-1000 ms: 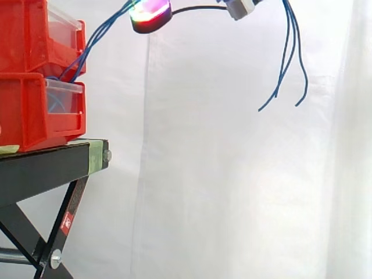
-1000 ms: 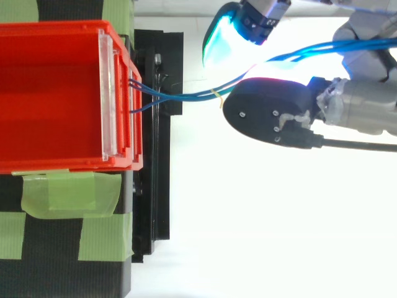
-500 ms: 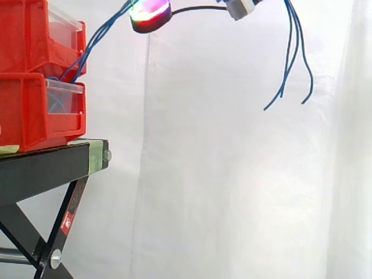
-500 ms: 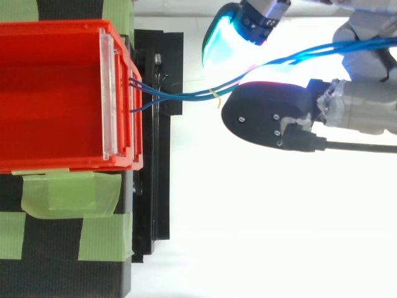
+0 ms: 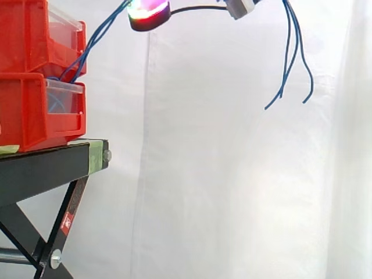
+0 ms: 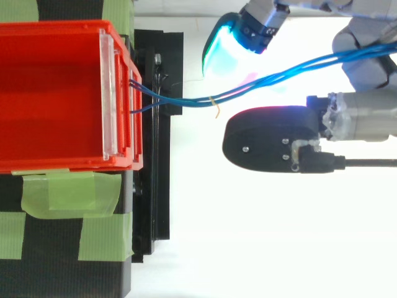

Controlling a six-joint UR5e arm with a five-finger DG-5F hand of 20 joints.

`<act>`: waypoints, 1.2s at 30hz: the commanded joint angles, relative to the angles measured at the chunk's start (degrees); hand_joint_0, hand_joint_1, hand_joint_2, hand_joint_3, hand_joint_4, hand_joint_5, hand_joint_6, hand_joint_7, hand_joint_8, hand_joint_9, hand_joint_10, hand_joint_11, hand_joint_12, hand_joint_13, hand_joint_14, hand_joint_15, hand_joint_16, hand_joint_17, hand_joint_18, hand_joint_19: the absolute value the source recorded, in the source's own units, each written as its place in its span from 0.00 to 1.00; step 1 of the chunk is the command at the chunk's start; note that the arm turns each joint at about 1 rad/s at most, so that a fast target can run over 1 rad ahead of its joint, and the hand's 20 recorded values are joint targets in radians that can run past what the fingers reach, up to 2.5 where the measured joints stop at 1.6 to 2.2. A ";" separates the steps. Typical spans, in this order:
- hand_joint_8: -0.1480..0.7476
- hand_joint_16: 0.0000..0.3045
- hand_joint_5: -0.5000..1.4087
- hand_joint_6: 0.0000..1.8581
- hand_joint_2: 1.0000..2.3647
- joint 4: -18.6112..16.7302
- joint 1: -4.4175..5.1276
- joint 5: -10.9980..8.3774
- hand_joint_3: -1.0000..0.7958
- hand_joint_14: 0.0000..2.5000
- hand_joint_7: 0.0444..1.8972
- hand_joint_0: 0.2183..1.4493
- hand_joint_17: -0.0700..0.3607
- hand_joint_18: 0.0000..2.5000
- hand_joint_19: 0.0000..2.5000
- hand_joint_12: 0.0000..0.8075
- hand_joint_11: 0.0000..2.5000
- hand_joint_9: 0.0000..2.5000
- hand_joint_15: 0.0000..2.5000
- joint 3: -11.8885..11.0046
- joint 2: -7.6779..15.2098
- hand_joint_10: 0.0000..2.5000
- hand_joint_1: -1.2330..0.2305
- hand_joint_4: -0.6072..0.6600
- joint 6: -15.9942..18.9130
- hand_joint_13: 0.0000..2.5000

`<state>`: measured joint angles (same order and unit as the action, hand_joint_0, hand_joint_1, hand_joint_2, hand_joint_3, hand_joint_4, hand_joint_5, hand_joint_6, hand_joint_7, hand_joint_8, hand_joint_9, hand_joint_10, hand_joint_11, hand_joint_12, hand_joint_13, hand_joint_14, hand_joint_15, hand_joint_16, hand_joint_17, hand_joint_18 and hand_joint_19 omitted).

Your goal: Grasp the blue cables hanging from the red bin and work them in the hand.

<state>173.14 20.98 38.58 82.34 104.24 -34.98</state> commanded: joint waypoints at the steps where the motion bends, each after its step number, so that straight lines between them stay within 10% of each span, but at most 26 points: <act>1: 0.67 0.67 0.48 0.01 0.02 0.00 0.03 0.00 0.34 1.00 0.61 0.63 0.52 1.00 0.30 0.66 1.00 0.72 0.56 0.01 0.00 1.00 0.40 0.86 0.00 0.76; 19: 0.67 0.67 0.46 0.01 0.01 0.00 0.12 -0.44 0.70 1.00 0.58 0.71 0.52 1.00 0.30 0.66 1.00 0.72 0.56 0.01 0.00 1.00 0.41 0.81 0.00 0.76; 36: 0.67 0.67 0.45 0.01 0.01 -0.26 0.12 -0.35 0.73 1.00 0.57 0.82 0.52 1.00 0.30 0.66 1.00 0.72 0.56 0.01 0.00 1.00 0.41 0.78 0.44 0.76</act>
<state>173.05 21.10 38.21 82.35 104.23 -34.72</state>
